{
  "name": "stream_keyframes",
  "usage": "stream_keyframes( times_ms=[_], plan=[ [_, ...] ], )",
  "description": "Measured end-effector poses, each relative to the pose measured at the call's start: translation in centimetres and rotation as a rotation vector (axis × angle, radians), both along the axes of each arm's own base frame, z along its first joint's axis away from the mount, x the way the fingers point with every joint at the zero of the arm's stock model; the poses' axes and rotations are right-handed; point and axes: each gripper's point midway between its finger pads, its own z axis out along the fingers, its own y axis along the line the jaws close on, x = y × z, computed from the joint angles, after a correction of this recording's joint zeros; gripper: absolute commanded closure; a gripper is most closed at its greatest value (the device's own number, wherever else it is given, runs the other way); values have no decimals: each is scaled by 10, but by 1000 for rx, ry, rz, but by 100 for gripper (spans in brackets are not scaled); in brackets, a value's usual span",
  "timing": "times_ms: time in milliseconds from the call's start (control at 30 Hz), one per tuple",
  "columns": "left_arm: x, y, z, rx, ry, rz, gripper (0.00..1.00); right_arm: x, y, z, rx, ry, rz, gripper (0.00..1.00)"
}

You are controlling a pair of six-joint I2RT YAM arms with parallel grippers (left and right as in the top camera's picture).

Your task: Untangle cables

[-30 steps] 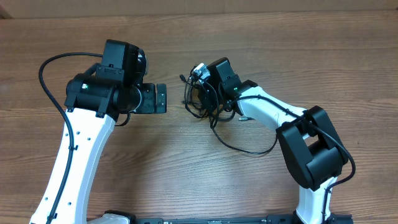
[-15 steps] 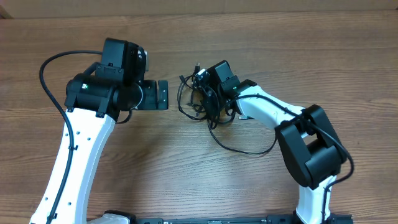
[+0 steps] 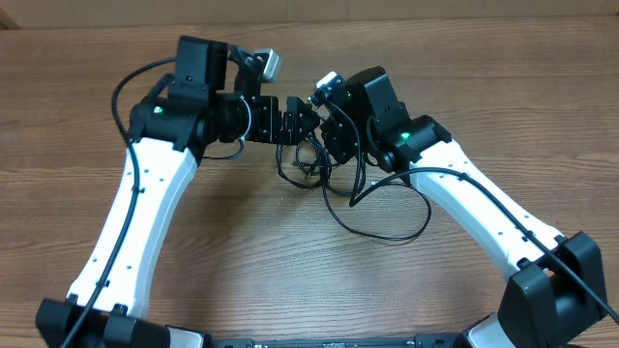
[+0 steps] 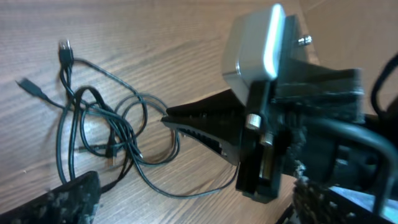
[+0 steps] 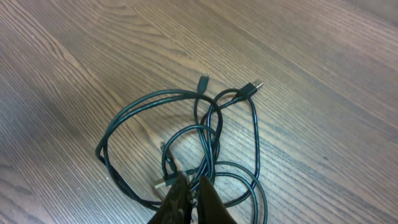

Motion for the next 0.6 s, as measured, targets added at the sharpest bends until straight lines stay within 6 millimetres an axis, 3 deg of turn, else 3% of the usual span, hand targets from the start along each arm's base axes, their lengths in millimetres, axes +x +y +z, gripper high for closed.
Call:
stream_keyframes(
  times_ms=[67, 133, 333, 600],
  plan=[
    [2, 1, -8, 14, 24, 10, 4, 0, 0, -4, -3, 12, -7, 65],
    [3, 6, -13, 40, 31, 29, 4, 2, 1, -5, -4, 6, -3, 59],
    [8, 39, -17, 212, -10, 164, 2, 14, 6, -23, -7, 4, -7, 59],
    [-2, 114, 5, 485, -82, 486, 0, 20, 10, -79, -56, 87, -7, 61]
  ],
)
